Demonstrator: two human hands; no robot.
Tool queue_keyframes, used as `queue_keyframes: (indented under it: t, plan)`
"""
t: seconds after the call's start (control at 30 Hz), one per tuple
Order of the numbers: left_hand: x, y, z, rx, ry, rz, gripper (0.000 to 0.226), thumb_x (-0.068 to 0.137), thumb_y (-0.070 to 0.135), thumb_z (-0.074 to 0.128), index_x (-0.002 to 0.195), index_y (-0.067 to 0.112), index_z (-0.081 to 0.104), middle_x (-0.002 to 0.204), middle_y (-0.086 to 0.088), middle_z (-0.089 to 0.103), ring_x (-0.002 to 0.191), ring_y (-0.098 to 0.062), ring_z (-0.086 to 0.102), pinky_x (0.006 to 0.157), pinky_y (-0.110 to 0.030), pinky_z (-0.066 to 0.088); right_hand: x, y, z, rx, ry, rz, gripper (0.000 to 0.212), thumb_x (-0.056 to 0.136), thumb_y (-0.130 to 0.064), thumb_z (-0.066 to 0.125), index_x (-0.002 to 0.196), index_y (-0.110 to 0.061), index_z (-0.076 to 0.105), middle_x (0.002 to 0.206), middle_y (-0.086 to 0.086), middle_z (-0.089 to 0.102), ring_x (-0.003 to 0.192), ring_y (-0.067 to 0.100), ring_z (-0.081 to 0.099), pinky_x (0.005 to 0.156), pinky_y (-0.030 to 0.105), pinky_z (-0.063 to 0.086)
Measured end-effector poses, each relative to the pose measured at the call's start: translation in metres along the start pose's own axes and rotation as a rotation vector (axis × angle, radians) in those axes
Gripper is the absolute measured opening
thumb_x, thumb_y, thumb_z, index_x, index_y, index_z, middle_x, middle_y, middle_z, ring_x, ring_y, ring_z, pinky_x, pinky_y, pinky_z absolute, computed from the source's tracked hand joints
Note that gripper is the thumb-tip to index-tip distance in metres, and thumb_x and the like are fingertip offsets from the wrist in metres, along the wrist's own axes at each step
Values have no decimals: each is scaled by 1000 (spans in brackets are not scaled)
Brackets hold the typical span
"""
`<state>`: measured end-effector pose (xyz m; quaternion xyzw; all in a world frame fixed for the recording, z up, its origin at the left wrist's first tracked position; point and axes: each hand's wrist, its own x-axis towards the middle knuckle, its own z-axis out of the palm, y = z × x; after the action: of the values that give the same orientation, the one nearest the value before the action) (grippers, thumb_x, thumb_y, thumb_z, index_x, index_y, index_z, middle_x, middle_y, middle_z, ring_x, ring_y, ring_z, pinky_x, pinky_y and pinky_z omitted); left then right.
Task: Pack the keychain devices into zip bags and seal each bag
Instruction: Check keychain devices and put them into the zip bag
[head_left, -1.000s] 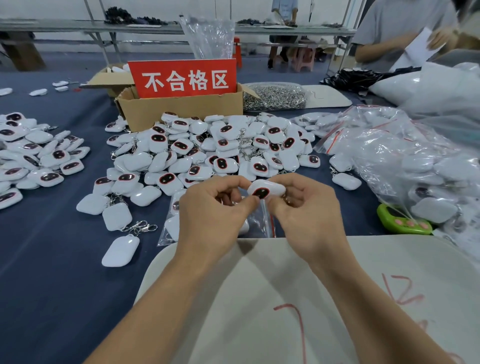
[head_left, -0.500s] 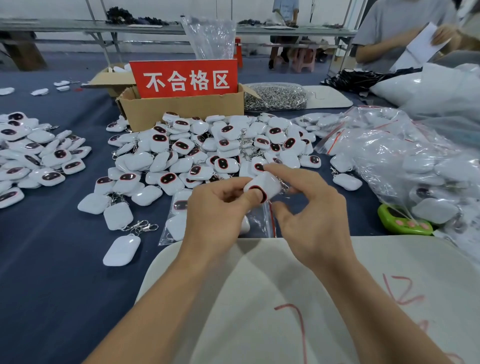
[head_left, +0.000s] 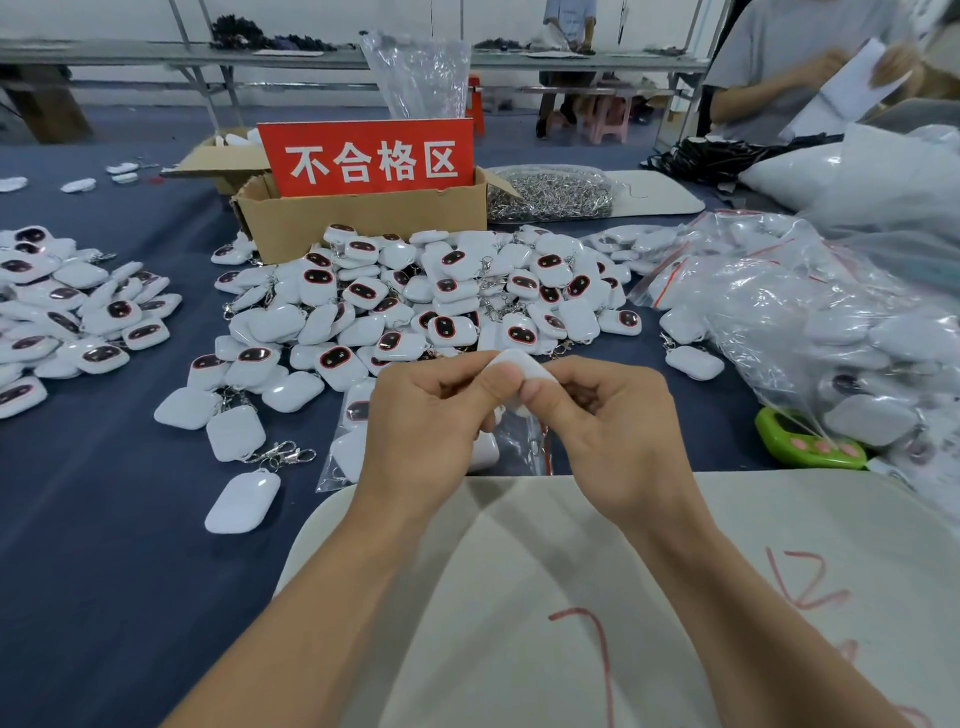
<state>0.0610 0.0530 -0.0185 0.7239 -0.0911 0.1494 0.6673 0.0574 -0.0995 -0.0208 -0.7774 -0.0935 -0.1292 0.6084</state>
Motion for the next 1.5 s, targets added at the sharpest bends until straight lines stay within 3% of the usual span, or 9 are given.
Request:
queue_keyframes:
  t: [0.23,0.33,0.47,0.57,1.03,1.1,1.2,1.27,1.5]
  plan:
    - [0,-2,1,28,17,-47,22,88,34,72,67,35,78,53,9,58,53,-5,49,55,-16,44,1,1,1,17,-25,54,15,88,-37,67,88,-28,79,75,12,73,64,17,57,67,49,55]
    - [5,1,-7,-113,251,-154,18,86,19,79,71,30,81,62,10,69,56,-2,57,56,-12,47,2,3,-2,-5,69,73,12,92,-35,68,86,-30,77,67,1,72,58,6,54,62,32,51]
    - [22,1,-41,-218,589,-209,23,87,13,78,67,24,79,60,10,64,54,-3,52,51,-13,44,8,6,-14,-45,218,186,16,95,-35,72,80,-39,76,63,-1,71,50,7,54,59,35,53]
    - [25,-2,-55,-258,677,-238,20,86,13,75,68,21,78,59,7,60,53,-5,48,50,-13,42,9,6,-21,-195,216,227,12,86,-48,77,74,-46,73,58,-12,69,51,-3,58,54,17,42]
    - [25,-15,-59,16,709,-268,25,82,17,64,88,34,81,55,16,61,53,-5,52,51,-15,45,13,11,-30,-372,221,341,17,77,-47,85,68,-43,71,58,-10,67,56,10,59,57,26,43]
    - [23,-16,-61,213,643,-220,27,86,23,60,103,31,79,68,17,71,67,-5,66,65,-20,55,13,11,-28,-384,204,343,16,78,-45,84,69,-43,71,57,-10,67,56,9,59,56,26,42]
    - [17,-19,-60,735,490,-101,32,96,22,53,118,26,75,99,8,76,94,-19,65,86,-27,42,13,10,-26,-392,187,341,16,78,-44,84,69,-43,70,57,-10,66,50,3,55,54,25,39]
    - [16,-18,-62,847,426,-131,32,97,17,50,112,23,77,102,-3,77,97,-29,65,81,-30,39,12,8,-26,-385,190,332,17,79,-43,84,69,-42,70,58,-9,66,51,1,54,53,24,39]
    - [0,-11,-59,964,395,-146,25,90,18,54,69,24,66,60,8,58,59,-19,48,59,-32,29,12,8,-26,-374,212,325,23,80,-44,84,65,-30,72,59,-7,66,48,1,51,51,20,41]
